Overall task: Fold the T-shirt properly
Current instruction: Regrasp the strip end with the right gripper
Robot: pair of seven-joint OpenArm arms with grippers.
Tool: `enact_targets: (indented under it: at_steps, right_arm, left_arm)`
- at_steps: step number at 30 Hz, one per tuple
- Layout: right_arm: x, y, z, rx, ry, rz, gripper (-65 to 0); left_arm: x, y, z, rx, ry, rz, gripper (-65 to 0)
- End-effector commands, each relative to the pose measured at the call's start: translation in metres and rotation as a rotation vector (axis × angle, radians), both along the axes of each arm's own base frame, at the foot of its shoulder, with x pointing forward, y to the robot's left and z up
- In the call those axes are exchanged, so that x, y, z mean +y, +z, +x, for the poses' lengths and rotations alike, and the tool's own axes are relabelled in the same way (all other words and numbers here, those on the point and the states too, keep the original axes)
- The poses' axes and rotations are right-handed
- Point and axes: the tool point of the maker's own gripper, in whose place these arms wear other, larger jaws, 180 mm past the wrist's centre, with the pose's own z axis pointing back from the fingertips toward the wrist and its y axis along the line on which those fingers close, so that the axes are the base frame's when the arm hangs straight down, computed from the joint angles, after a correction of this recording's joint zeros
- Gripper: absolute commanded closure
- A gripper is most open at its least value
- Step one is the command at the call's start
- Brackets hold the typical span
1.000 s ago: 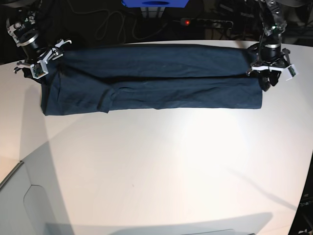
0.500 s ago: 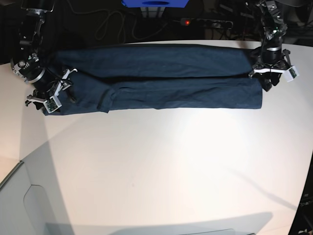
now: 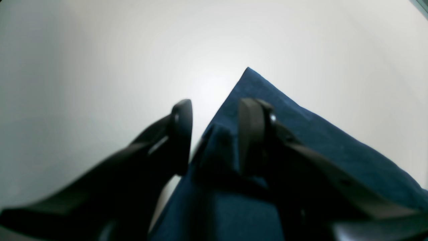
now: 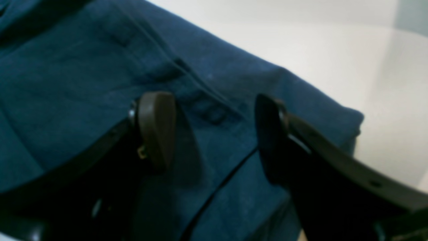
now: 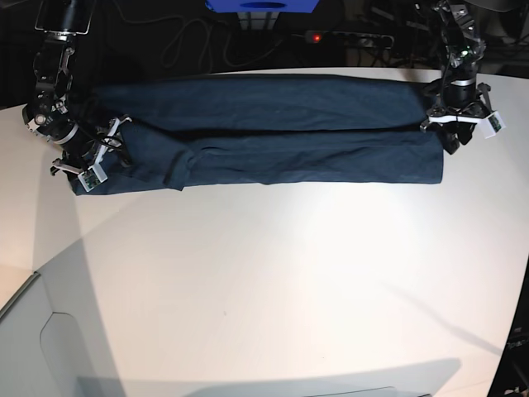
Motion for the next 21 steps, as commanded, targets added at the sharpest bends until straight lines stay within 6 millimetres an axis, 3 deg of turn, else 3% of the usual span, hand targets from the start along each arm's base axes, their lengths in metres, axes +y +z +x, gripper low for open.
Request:
enact_targets:
  at_steps: [1, 4, 9, 15, 21]
  right_arm:
    - [0.001, 0.013, 0.008, -0.044, 0.028, 0.007, -34.2]
    - [0.010, 0.010, 0.006, -0.030, 0.069, 0.004, -26.8]
    - [0.018, 0.007, 0.003, -0.017, 0.111, -0.003, -0.2]
    - [0.021, 0.014, -0.002, -0.034, 0.124, -0.014, -0.1]
    - [0.046, 0.049, -0.023, -0.115, 0.210, -0.046, -0.1]
  left_arm:
    - [0.005, 0.013, 0.004, -0.037, -0.003, 0.033, -22.1]
    - [0.005, 0.013, 0.004, -0.037, -0.003, 0.033, -22.1]
    - [0.005, 0.013, 0.004, -0.038, -0.004, 0.035, -22.1]
    - [0.005, 0.014, 0.004, -0.038, -0.004, 0.035, -22.1]
    - [0.005, 0.014, 0.006, -0.041, -0.003, 0.034, -22.1]
